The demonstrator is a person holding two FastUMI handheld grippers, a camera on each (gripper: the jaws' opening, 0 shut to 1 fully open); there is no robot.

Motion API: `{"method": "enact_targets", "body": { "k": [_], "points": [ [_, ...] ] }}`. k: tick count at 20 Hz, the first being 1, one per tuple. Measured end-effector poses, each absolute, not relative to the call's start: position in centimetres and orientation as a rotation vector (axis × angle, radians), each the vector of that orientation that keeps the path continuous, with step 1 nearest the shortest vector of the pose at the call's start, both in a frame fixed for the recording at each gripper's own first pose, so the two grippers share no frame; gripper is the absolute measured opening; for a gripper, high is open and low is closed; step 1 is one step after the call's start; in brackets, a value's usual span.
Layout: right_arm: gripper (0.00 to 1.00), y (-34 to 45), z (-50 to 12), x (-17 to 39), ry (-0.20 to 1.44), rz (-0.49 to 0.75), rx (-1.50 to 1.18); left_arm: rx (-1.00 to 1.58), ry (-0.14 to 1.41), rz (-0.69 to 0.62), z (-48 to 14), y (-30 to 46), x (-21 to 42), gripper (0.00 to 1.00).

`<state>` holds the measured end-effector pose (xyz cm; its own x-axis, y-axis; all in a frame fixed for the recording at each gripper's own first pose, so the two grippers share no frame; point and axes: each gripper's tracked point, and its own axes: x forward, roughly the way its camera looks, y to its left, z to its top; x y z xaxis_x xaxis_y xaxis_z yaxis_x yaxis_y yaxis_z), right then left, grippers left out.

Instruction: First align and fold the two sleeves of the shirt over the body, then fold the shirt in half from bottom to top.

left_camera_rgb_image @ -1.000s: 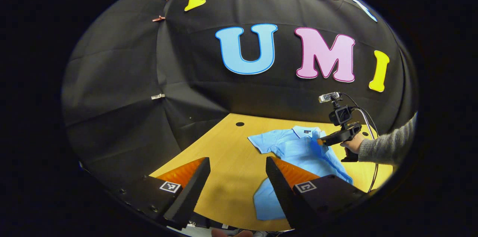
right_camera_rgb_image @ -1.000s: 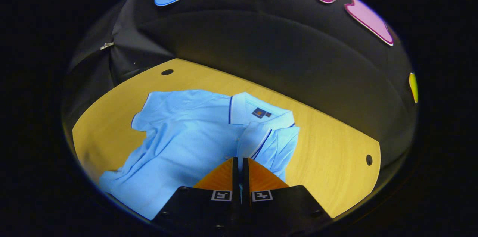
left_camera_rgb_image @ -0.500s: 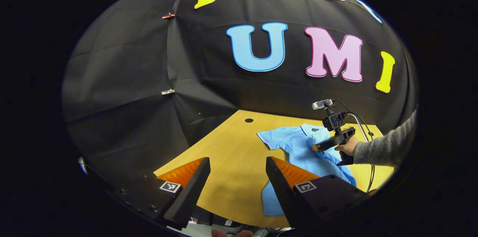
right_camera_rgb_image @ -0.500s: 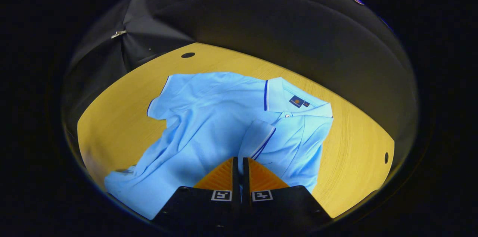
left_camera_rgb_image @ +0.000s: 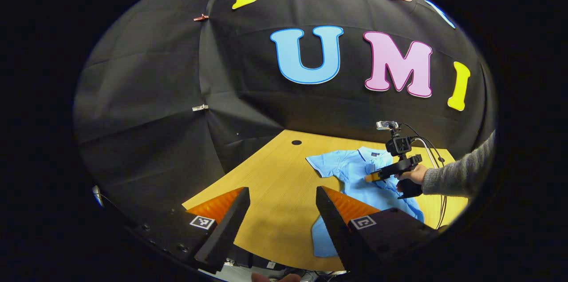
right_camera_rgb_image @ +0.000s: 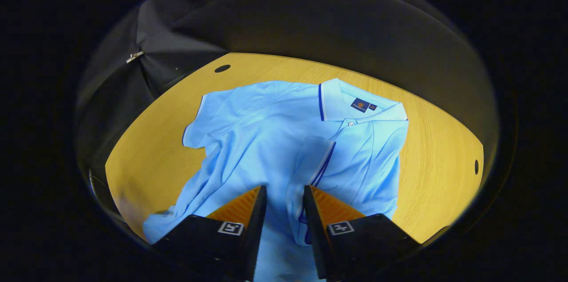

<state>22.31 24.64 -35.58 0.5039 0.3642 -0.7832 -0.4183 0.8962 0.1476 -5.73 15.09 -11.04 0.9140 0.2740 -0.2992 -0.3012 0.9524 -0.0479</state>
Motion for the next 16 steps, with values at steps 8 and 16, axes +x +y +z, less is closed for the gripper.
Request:
{"method": "enact_targets", "body": {
  "k": [8, 16],
  "points": [
    [0.92, 24.4, -32.3, 21.8, 0.800, 0.467, -0.023, -0.077, 0.284, 0.254, -10.6, 14.5, -3.8, 0.95],
    [0.98, 20.8, -18.7, 20.5, 0.468, 0.410, 0.111, -0.056, 0.268, 0.090, -10.2, 11.6, 3.8, 0.95]
  ]
}}
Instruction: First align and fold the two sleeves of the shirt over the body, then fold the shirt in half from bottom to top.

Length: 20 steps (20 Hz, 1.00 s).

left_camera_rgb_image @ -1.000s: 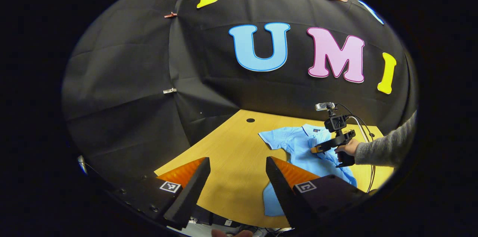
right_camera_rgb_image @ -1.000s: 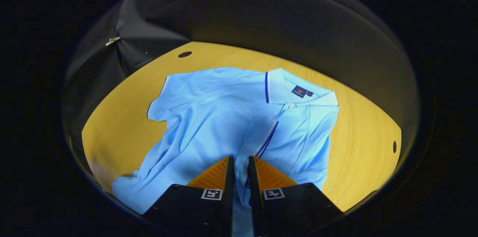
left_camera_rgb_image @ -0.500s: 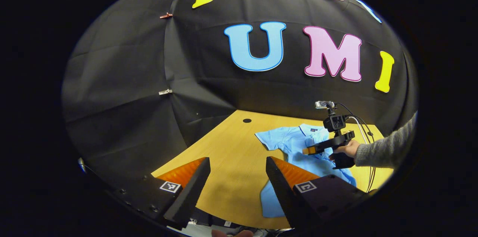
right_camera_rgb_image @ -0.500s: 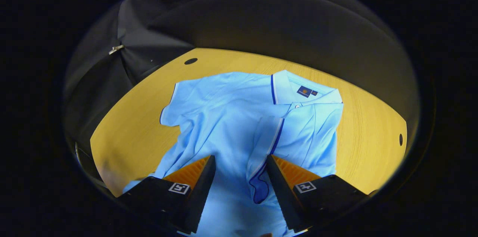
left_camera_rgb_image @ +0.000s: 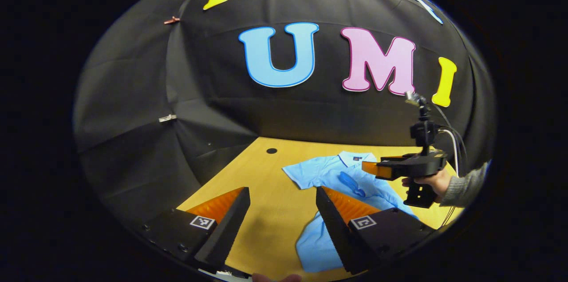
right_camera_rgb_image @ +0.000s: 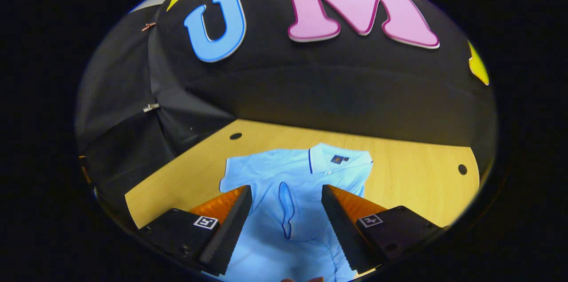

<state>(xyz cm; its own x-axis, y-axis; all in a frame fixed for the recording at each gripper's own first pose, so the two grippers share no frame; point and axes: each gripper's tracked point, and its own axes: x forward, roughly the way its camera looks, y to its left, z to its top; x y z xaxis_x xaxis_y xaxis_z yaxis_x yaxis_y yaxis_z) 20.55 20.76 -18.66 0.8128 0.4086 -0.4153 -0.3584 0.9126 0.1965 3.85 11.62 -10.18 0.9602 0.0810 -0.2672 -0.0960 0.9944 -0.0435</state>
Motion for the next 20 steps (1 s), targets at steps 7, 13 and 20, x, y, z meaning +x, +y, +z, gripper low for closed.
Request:
{"method": "enact_targets", "body": {
  "k": [7, 13, 20],
  "points": [
    [0.98, 13.9, -10.7, 14.6, 0.342, 0.353, 0.143, -0.046, 0.302, -0.070, -11.9, 7.7, 15.0, 0.95],
    [0.98, 8.5, -11.7, 9.7, 0.366, 0.284, 0.106, -0.062, 0.374, -0.030, -16.2, 8.3, 25.8, 0.95],
    [0.98, 5.4, -13.6, 6.4, 0.432, 0.217, 0.143, -0.082, 0.567, 0.098, -25.3, 10.6, 32.8, 0.95]
  ]
}}
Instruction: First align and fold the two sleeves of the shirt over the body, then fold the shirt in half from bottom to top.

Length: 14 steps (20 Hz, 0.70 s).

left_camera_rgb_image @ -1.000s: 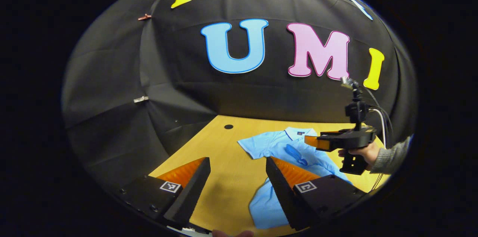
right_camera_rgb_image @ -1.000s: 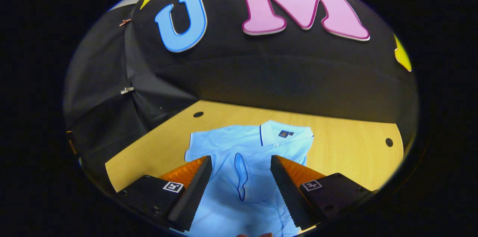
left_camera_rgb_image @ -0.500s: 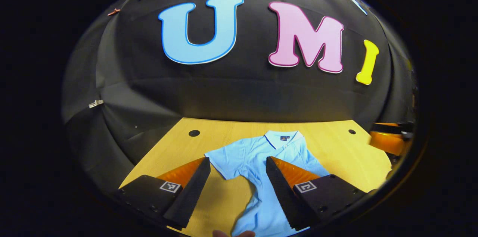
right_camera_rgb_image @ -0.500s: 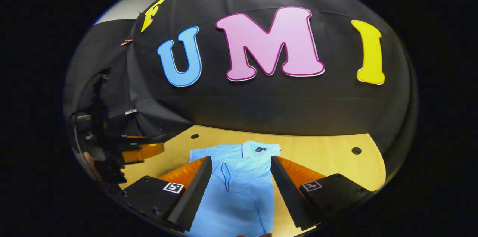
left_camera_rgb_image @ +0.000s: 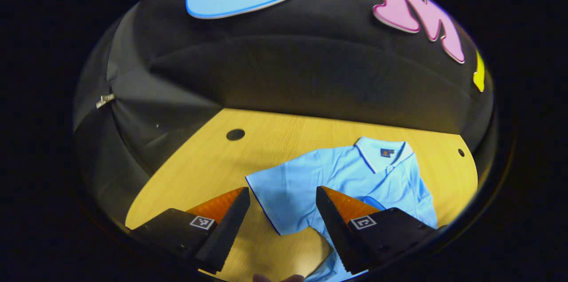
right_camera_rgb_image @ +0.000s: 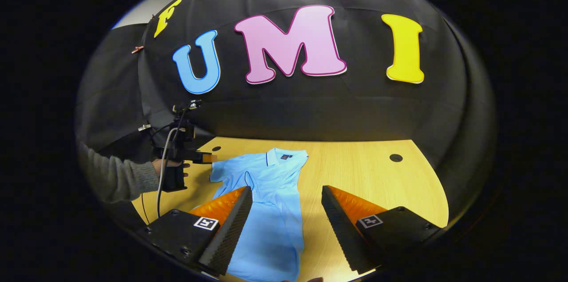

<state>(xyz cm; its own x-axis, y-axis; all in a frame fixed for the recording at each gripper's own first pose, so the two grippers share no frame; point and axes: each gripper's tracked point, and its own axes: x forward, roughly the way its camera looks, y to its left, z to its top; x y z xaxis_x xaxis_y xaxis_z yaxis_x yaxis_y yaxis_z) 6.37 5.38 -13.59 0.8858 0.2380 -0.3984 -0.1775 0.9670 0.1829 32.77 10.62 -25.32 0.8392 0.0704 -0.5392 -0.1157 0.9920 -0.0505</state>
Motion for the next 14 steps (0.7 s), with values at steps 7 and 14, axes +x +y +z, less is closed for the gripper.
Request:
{"method": "enact_targets", "body": {
  "k": [7, 14],
  "points": [
    [0.98, 4.6, -13.4, 5.6, 0.431, 0.198, 0.129, -0.069, 0.682, 0.163, -29.9, 12.7, 33.9, 0.95],
    [0.98, 3.5, -13.9, 4.6, 0.446, 0.172, 0.138, -0.110, 0.754, 0.175, -32.3, 12.6, 34.3, 0.95]
  ]
}}
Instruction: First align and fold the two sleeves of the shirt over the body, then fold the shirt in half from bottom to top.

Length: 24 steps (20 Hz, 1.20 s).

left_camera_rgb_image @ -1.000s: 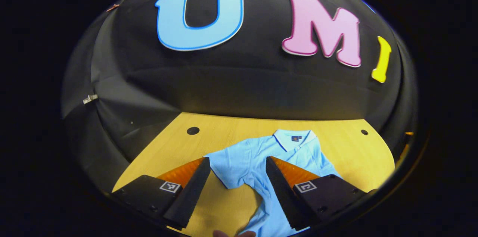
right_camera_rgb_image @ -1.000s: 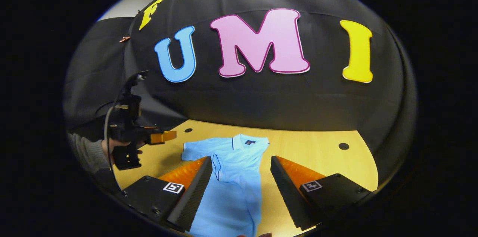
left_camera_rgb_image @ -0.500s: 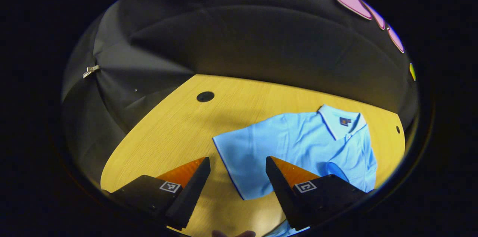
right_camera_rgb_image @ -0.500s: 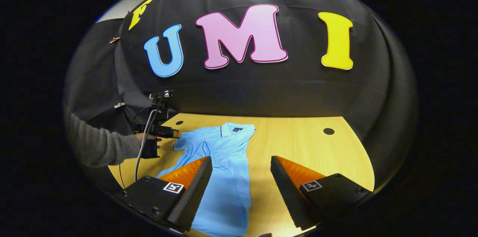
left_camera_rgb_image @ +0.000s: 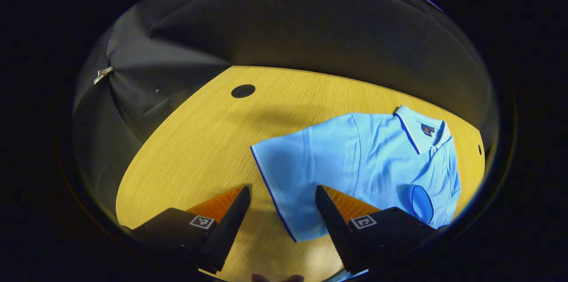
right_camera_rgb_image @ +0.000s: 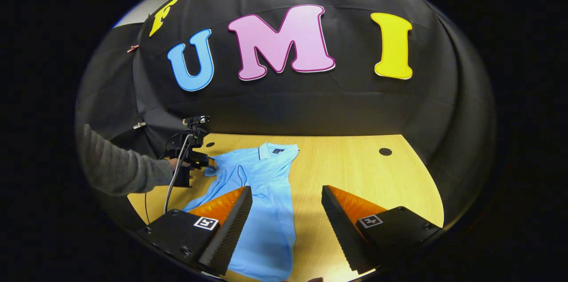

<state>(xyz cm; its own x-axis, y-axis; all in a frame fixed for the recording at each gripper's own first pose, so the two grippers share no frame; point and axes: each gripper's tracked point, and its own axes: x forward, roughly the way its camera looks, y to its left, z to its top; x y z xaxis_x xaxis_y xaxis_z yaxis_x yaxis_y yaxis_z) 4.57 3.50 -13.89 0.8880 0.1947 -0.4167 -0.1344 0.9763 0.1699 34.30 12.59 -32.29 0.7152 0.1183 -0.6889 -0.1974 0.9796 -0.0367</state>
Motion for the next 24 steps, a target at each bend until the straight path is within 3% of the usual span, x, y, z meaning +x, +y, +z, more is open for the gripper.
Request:
{"method": "enact_targets", "body": {
  "k": [6, 9, 11, 12, 15, 17, 24],
  "points": [
    [0.98, 2.7, -14.8, 4.2, 0.472, 0.141, 0.176, -0.141, 0.772, 0.163, -32.7, 12.3, 34.2, 0.95],
    [0.98, 2.4, -15.2, 3.9, 0.477, 0.143, 0.170, -0.143, 0.782, 0.147, -32.5, 11.5, 34.2, 0.53],
    [0.98, 2.3, -15.3, 3.9, 0.479, 0.147, 0.166, -0.147, 0.797, 0.143, -32.3, 10.8, 34.0, 0.38],
    [0.98, 2.3, -15.4, 3.5, 0.482, 0.148, 0.166, -0.153, 0.806, 0.142, -32.4, 10.7, 33.9, 0.40],
    [0.98, 2.2, -16.0, 3.5, 0.492, 0.148, 0.171, -0.157, 0.806, 0.138, -32.0, 10.4, 33.9, 0.11],
    [0.98, 2.0, -16.4, 3.4, 0.499, 0.148, 0.179, -0.149, 0.803, 0.142, -31.9, 10.2, 33.9, 0.07],
    [0.98, 0.9, -16.2, 2.4, 0.499, 0.131, 0.194, -0.176, 0.714, 0.049, -29.0, 7.9, 34.2, 0.06]
  ]
}}
